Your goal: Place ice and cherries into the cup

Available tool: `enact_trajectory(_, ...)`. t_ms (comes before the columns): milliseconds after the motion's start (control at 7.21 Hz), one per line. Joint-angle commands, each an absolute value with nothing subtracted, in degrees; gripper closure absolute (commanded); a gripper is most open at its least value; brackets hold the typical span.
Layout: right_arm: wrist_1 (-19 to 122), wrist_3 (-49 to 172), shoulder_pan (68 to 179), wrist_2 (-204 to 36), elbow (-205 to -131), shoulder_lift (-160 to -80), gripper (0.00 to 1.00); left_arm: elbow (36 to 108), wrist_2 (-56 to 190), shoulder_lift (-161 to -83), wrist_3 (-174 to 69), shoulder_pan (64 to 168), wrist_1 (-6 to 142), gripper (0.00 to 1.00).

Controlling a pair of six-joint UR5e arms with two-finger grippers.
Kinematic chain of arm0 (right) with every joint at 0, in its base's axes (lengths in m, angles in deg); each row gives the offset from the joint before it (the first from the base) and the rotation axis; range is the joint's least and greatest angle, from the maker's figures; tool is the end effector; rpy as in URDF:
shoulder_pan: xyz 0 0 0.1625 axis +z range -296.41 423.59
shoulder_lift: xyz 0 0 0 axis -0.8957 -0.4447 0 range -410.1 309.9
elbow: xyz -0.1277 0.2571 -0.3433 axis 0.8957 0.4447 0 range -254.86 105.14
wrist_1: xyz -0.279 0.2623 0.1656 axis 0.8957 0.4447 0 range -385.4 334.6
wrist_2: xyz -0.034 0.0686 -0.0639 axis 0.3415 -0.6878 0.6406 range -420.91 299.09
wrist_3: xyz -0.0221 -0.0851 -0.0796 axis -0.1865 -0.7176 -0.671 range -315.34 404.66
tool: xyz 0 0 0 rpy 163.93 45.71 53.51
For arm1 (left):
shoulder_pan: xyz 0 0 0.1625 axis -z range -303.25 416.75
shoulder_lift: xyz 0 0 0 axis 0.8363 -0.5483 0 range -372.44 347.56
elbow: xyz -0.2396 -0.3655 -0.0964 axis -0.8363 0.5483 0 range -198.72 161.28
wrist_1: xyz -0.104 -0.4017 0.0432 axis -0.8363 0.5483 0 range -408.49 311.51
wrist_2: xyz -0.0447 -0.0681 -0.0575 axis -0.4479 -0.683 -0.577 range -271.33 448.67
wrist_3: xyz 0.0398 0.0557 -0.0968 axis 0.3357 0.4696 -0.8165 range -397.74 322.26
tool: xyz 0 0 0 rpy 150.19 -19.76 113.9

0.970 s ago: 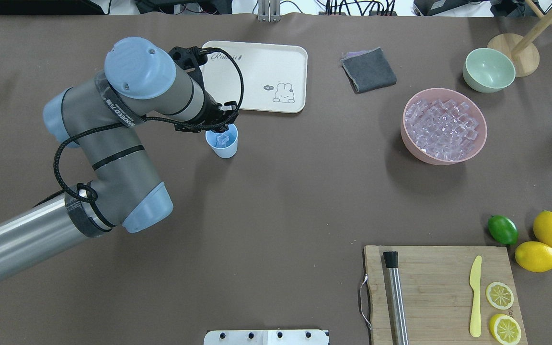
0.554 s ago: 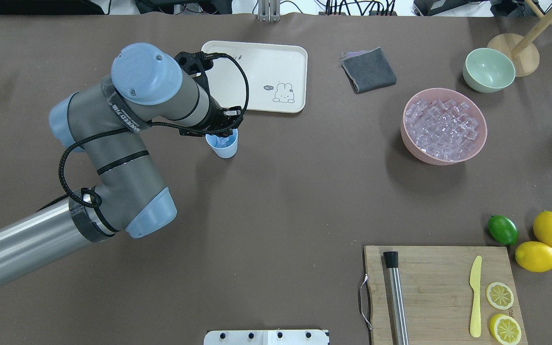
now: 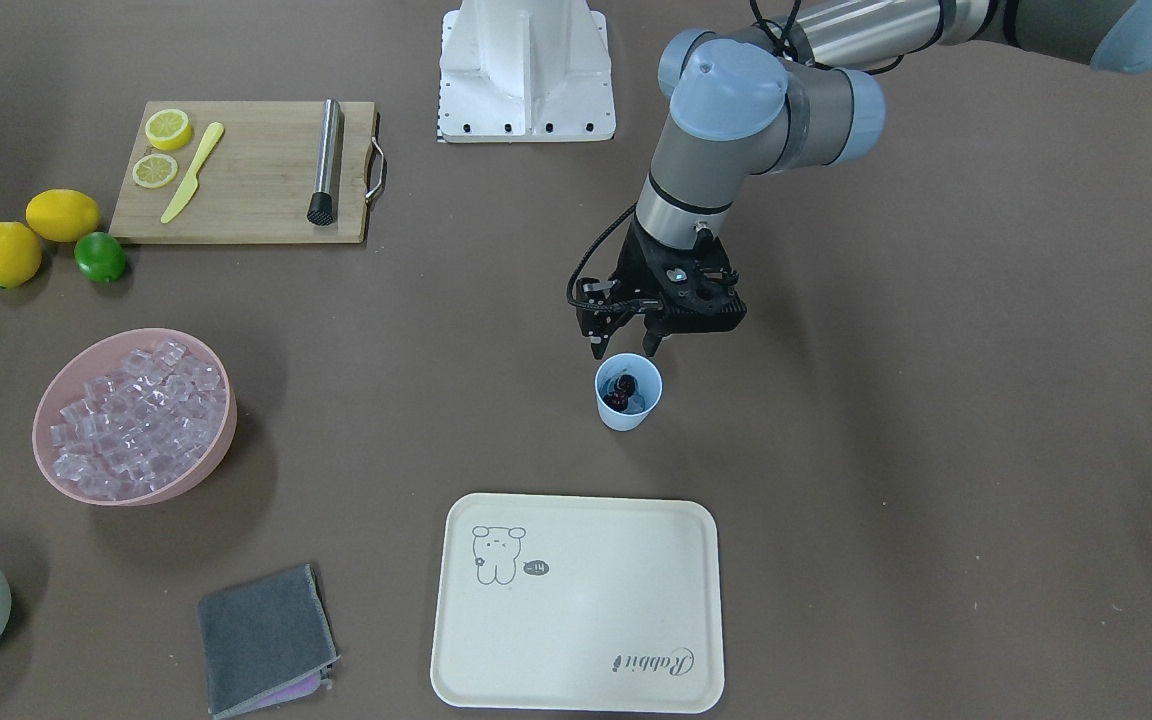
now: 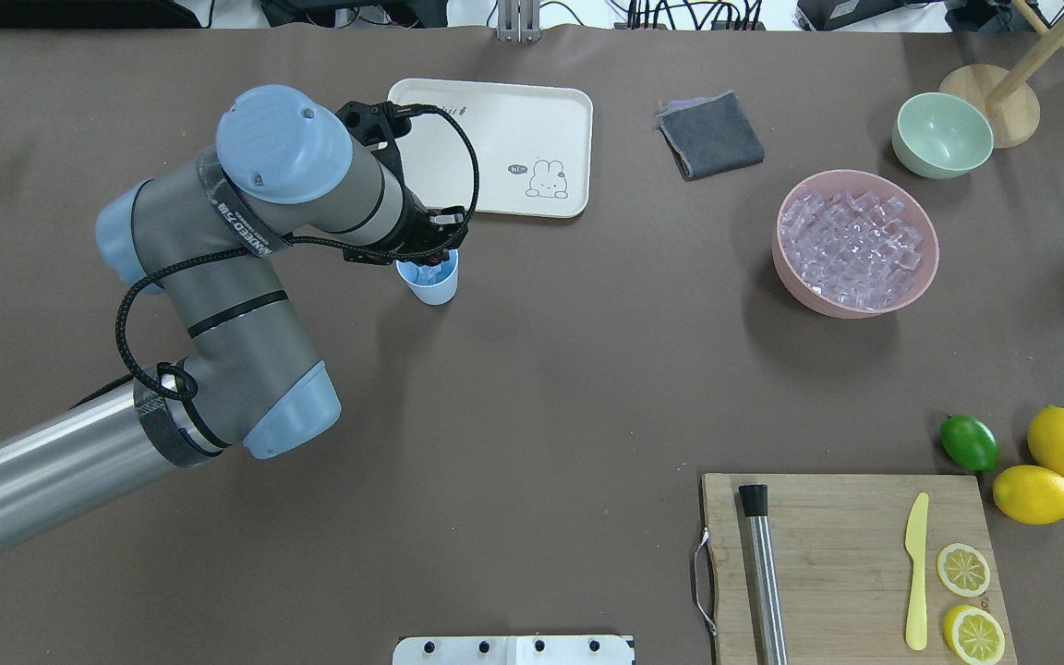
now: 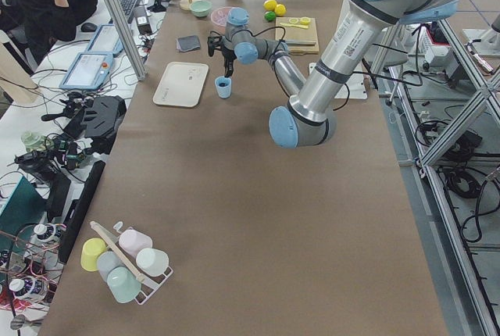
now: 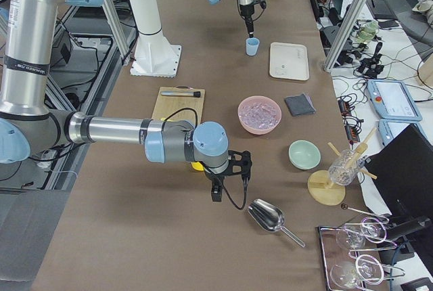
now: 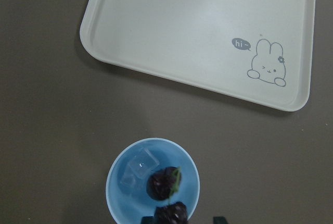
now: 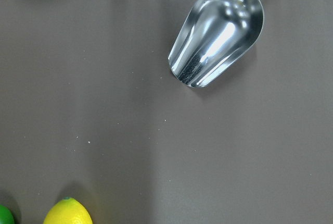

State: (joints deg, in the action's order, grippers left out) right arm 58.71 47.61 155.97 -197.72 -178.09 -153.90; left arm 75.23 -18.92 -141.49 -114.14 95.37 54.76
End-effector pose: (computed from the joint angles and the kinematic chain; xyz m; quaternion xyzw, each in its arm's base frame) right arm 0.0631 -0.3931 0.6726 0.0405 -0.3970 0.0242 0.9166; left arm 0.5021 -0.5258 0.2204 0.0839 0.4776 -0.1185 0.8665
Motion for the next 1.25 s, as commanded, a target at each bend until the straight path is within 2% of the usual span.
enact_trajectory(0,58.62,47.47,155.97,-197.84,-178.13,-153.90,0.00,79.16,-23.27,-134.67,-106.10,101.53,55.05,0.02)
enact_trajectory(139,58.62,47.47,156.05,-197.84,-178.13,-153.90,0.00,81.89,-23.74,-129.21,-99.24,107.14,54.96,0.02)
enact_trajectory(693,57.13,47.47,156.05,-197.84,-177.87,-153.90,0.00,80.43,-43.19,-109.80,-65.53,133.49,57.25,0.02)
enact_trajectory(1109,57.13,47.38,156.05,-197.84,-178.13,-154.60,0.00,74.38,-52.28,-100.17,-39.55,149.69,56.37,0.02)
